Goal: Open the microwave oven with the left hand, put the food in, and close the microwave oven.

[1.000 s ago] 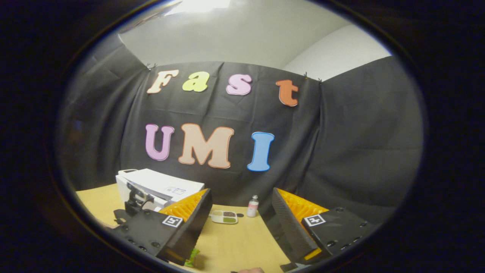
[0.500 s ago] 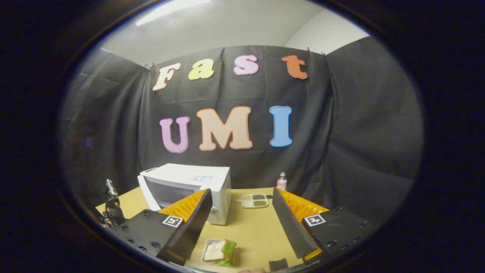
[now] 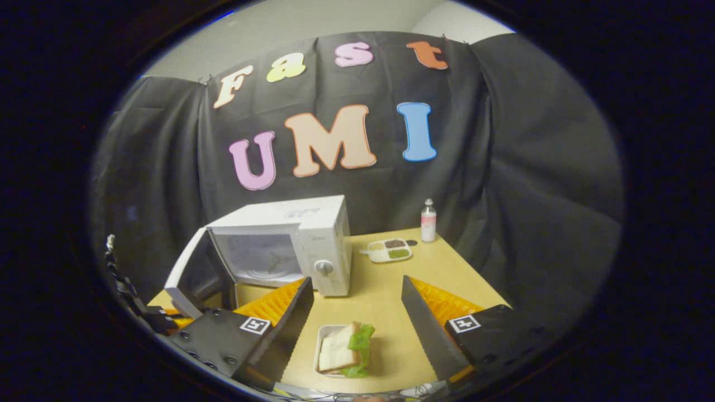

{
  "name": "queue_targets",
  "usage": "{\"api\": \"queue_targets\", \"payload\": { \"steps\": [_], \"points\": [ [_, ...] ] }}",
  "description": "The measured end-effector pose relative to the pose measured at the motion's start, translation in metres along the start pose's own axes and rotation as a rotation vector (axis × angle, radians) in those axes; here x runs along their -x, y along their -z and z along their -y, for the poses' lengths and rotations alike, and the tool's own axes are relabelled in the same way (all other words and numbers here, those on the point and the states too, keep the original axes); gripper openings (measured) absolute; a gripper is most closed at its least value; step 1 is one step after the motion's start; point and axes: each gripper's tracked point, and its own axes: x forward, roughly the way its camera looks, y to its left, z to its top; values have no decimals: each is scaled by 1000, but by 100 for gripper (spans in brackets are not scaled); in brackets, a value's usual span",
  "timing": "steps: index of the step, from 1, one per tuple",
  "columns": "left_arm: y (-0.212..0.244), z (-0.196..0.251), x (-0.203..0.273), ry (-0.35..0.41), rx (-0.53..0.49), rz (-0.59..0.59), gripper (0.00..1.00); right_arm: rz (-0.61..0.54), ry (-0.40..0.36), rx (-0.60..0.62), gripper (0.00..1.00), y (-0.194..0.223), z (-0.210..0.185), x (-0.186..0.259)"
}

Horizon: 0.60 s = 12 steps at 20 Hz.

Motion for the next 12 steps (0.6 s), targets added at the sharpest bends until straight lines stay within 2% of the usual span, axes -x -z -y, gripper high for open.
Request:
{"api": "queue_targets", "payload": {
  "steps": [1,2,3,6,12],
  "points": [
    [1,-6,4,-12,11,-6,12,-28,2,-17,93,15,0,-6],
    [4,-12,7,-27,24,-12,12,-59,10,-27,97,31,1,-12],
    [9,-20,9,-51,36,-26,12,-86,19,-35,92,45,4,-17],
    [20,-47,16,-135,65,-70,15,-153,44,-75,97,75,11,-30],
    [29,-76,33,-189,208,-90,14,-232,63,-129,97,112,14,-44]
  ]
}}
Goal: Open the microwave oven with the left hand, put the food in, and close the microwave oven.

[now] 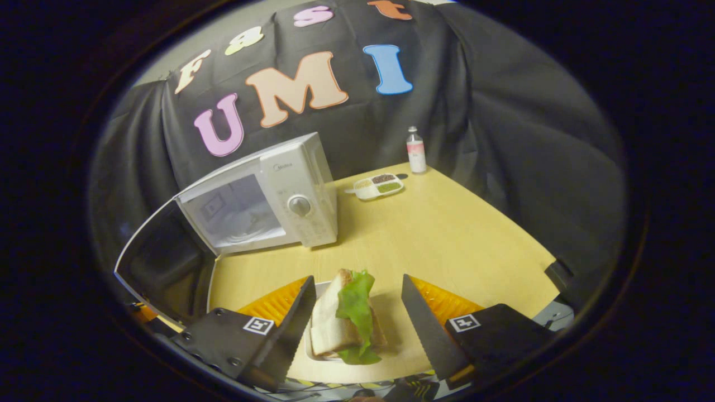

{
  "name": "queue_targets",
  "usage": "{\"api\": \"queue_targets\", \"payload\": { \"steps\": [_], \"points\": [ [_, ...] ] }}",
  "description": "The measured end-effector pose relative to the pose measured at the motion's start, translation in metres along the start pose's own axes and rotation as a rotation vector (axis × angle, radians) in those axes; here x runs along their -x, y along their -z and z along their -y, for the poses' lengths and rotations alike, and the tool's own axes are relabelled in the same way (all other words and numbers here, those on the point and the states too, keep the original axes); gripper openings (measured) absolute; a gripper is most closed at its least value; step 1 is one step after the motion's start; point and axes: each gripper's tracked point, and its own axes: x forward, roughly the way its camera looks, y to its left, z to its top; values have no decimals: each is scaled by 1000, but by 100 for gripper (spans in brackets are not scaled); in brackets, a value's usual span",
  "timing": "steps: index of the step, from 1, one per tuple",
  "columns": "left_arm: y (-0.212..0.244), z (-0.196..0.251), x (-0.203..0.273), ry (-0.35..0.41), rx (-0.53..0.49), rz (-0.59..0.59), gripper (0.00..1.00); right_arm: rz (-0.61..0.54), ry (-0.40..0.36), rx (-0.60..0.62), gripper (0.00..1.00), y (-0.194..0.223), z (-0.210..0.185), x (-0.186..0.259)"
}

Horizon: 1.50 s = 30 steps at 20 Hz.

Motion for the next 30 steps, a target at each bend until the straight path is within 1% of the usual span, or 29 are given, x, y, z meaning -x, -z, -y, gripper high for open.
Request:
{"api": "queue_targets", "payload": {
  "steps": [2,3,4,5,7,8,11,15,17,18,20,21,22,23,25,26,27,28,29,30],
  "points": [
    [0,-13,2,-41,35,-10,18,-27,8,-7,97,10,1,-6],
    [1,-19,4,-59,57,-11,22,-41,11,-20,98,15,0,-9],
    [3,-23,6,-72,74,-18,41,-60,13,-37,98,20,0,-12],
    [4,-29,7,-87,82,-21,49,-78,13,-54,98,26,-1,-15],
    [5,-34,13,-102,93,-17,86,-115,17,-78,98,39,-1,-17],
    [5,-36,15,-110,88,-14,90,-130,20,-87,98,43,-1,-18],
    [1,-37,24,-122,90,-1,90,-157,11,-111,97,52,-4,-18],
    [-19,-40,42,-141,114,50,91,-183,8,-119,95,60,-7,-22],
    [-26,-47,53,-160,105,69,93,-186,-2,-106,78,58,-11,-19],
    [-28,-49,59,-170,92,72,97,-187,-13,-96,75,59,-13,-18],
    [-38,-59,73,-206,55,109,100,-169,-20,-61,75,52,-13,-13],
    [-45,-62,80,-223,38,132,99,-178,-32,-38,63,55,-17,-14],
    [-52,-67,88,-241,25,151,98,-170,-45,-17,63,53,-20,-15],
    [-57,-69,94,-251,22,168,97,-159,-53,-9,46,48,-25,-14],
    [-70,-75,108,-266,33,209,97,-190,-79,-21,45,49,-34,-8],
    [-78,-77,113,-269,43,233,94,-184,-89,-45,45,44,-37,-6],
    [-87,-77,120,-271,56,262,96,-178,-85,-58,44,40,-37,-7],
    [-96,-79,126,-280,69,289,96,-185,-67,-60,31,41,-34,-5],
    [-103,-81,131,-286,81,316,96,-184,-57,-55,31,40,-32,-6],
    [-111,-80,138,-285,89,342,96,-170,-55,-50,28,37,-34,-6]
  ]
}}
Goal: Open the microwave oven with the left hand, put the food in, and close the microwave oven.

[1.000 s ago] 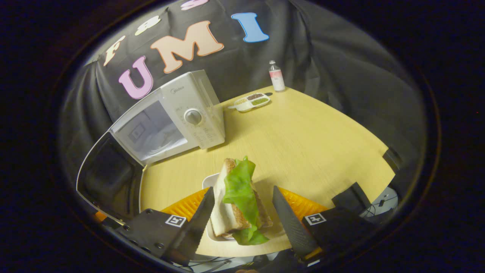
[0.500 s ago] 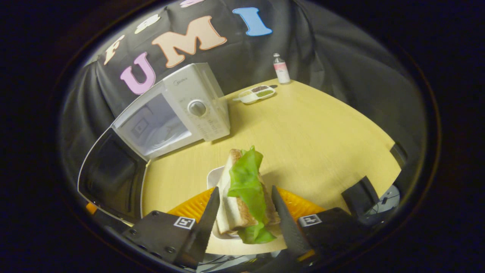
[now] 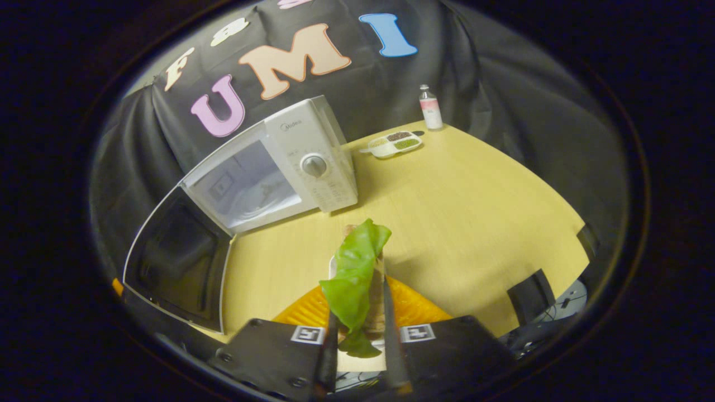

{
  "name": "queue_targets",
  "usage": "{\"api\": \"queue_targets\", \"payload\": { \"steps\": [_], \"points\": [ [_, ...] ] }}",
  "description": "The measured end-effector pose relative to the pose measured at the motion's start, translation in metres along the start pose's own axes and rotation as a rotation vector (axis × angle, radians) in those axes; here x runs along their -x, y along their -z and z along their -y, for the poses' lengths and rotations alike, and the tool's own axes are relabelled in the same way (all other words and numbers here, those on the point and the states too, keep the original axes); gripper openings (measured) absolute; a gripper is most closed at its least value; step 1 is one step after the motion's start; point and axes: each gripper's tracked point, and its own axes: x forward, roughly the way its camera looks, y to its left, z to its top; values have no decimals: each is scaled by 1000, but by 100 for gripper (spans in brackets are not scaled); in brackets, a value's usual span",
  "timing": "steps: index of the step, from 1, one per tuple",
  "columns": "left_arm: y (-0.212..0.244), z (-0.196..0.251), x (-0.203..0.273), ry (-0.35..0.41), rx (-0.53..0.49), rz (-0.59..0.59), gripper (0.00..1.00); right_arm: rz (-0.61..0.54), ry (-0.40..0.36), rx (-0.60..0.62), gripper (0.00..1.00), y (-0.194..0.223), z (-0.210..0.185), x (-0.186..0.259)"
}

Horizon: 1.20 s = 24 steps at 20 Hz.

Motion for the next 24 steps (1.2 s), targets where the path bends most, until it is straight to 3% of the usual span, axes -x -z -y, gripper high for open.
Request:
{"api": "queue_targets", "payload": {
  "steps": [4,5,10,14,17,21,24],
  "points": [
    [-23,8,6,31,-25,63,96,42,-54,56,24,-21,-19,15],
    [-30,11,7,38,-36,87,96,58,-69,46,30,-29,-24,19],
    [-46,25,5,48,-42,123,94,90,-161,-69,30,-65,-65,19],
    [-62,36,7,77,22,140,94,94,-242,-145,30,-77,-104,9],
    [-67,42,-2,95,8,145,93,102,-309,-212,30,-84,-138,-3],
    [-66,31,1,74,-39,120,94,115,-342,-264,30,-85,-181,-25],
    [-72,35,15,93,-12,132,95,122,-364,-309,30,-82,-215,-43]
  ]
}}
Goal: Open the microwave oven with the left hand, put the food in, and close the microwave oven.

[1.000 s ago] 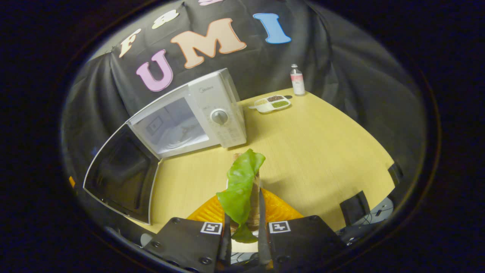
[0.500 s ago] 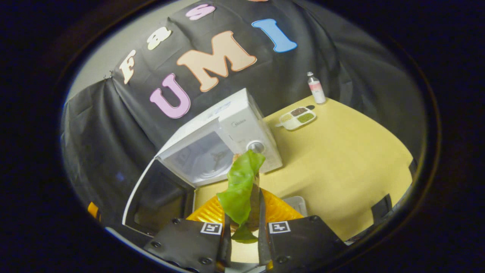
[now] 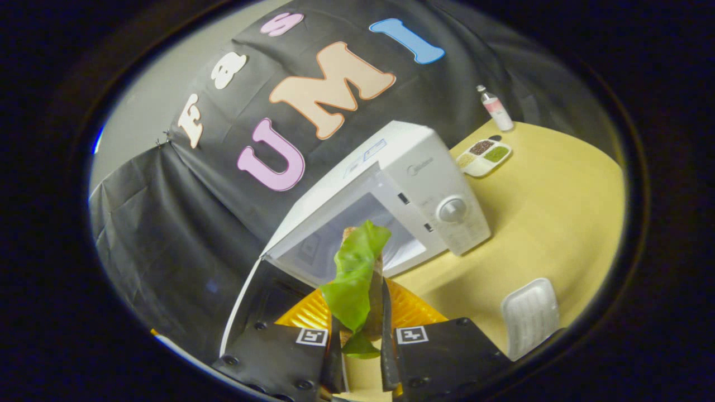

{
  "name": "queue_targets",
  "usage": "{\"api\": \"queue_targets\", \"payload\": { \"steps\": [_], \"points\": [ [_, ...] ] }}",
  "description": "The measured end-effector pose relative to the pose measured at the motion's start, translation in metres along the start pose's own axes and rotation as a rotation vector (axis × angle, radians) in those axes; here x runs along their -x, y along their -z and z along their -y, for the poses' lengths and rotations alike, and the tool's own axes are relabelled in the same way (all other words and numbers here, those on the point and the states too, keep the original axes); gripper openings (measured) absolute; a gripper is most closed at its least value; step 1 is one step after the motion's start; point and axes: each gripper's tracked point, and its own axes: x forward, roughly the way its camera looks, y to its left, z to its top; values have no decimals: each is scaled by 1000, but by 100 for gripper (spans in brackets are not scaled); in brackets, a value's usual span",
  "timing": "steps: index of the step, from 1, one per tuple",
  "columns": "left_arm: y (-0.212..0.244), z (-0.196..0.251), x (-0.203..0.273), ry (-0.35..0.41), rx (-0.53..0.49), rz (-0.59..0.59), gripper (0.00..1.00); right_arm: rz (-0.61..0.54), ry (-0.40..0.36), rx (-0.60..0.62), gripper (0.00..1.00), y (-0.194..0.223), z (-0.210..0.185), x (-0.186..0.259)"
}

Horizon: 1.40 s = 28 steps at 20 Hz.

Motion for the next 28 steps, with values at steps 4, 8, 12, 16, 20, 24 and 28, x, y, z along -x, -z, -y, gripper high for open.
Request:
{"api": "queue_targets", "payload": {
  "steps": [4,8,12,16,20,24,28],
  "points": [
    [-3,3,16,8,-20,8,95,-4,21,-24,30,20,-15,-42],
    [8,21,27,56,28,-19,94,28,39,-100,30,26,-28,-87],
    [16,14,37,33,45,-35,93,86,75,-127,30,28,-34,-126],
    [31,0,44,-15,99,-75,96,111,125,-209,29,29,-28,-164],
    [42,-12,48,-50,113,-104,96,156,161,-217,29,22,-29,-189],
    [53,-14,53,-56,129,-135,96,200,181,-211,29,11,-24,-211],
    [59,-12,52,-42,127,-159,96,220,194,-216,29,10,-18,-223]
  ]
}}
